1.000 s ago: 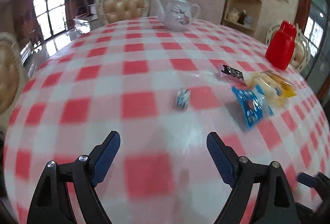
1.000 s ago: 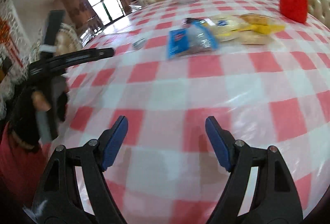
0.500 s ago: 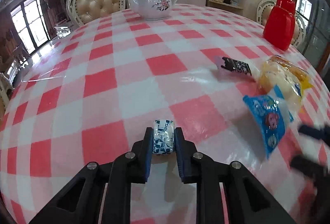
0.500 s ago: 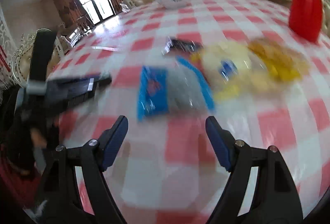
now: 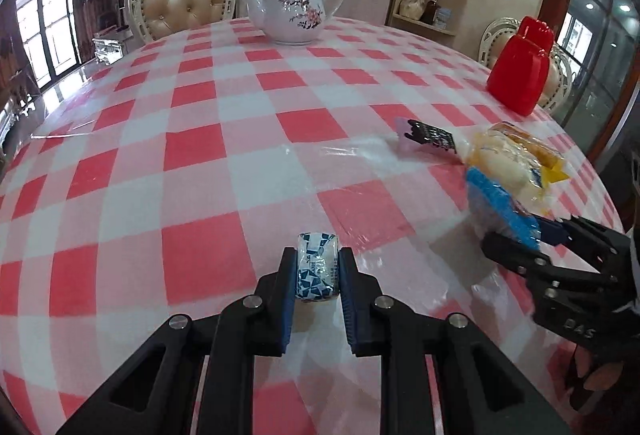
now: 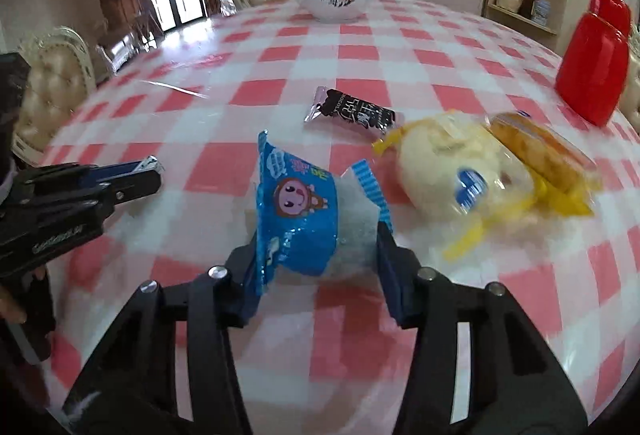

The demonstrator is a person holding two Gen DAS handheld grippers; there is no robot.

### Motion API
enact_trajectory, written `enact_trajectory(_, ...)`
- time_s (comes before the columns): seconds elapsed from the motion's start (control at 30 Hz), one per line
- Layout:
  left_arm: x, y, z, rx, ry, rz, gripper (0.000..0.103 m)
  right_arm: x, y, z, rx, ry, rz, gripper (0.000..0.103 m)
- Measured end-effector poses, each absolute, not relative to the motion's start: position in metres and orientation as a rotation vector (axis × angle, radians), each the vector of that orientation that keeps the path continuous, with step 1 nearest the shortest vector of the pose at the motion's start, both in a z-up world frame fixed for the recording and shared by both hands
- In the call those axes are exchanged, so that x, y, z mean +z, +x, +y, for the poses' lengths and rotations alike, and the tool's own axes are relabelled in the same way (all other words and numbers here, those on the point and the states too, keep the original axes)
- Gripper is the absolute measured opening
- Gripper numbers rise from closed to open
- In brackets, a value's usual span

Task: Organize snacks
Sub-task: 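Grasp a small blue-white packet with the left gripper while the right grasps a blue cake, then carry the small packet and blue cake with both grippers over the bin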

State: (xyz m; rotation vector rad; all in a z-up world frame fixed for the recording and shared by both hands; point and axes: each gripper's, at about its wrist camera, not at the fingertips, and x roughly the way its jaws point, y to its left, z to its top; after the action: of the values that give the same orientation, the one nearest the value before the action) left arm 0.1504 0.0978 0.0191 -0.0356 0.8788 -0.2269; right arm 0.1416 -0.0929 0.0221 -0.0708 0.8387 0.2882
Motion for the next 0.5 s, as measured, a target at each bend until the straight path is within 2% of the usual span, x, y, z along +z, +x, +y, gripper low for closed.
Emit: enact_trajectory(0.5, 0.029, 0.039, 0.096, -0.263, -0.123, 0.798, 0.021, 0.043, 0.008, -0.118, 0.359, 0.015, 0.760, 0.053)
